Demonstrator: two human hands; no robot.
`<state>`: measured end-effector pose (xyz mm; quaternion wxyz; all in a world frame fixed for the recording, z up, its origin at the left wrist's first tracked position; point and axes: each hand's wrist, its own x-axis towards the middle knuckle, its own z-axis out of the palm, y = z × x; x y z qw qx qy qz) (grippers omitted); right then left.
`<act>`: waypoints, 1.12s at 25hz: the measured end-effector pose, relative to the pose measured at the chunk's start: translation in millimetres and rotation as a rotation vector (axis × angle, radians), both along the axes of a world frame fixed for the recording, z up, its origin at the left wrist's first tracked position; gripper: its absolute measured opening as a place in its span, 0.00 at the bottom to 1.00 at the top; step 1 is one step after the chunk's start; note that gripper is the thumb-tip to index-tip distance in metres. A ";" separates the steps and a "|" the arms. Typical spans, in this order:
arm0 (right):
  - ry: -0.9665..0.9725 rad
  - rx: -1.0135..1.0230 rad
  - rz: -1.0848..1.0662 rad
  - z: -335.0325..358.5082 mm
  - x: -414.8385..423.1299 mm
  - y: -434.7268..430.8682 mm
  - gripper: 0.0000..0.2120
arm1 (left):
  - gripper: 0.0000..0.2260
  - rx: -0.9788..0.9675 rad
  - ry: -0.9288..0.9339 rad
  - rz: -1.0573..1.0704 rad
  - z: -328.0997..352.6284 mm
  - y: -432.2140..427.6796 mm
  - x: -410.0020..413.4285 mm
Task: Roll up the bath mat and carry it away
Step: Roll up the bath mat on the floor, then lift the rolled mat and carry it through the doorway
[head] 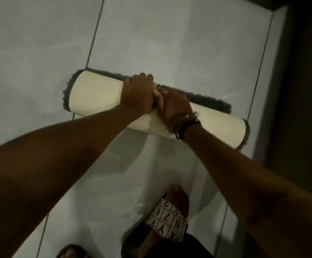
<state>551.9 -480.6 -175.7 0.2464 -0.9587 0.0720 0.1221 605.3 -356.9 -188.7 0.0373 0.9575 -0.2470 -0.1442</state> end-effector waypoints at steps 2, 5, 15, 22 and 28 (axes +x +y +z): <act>0.012 -0.100 0.004 -7.6 1.0 -3.7 0.26 | 0.17 -0.074 -0.045 0.082 10.5 -6.6 1.8; 0.205 -0.175 0.011 -19.0 32.0 -12.6 0.26 | 0.18 -0.433 -0.341 0.665 27.8 -1.0 -22.4; 0.731 0.217 -0.158 1.1 74.8 -32.9 0.63 | 0.33 -1.591 1.152 1.307 8.9 -12.2 -69.3; 0.895 0.750 -0.251 41.9 53.1 -31.1 0.56 | 0.27 -1.390 1.023 1.284 78.4 24.0 -62.4; 0.570 1.243 -0.214 186.5 47.5 -0.9 0.52 | 0.44 -1.188 0.827 1.046 244.6 62.7 -17.2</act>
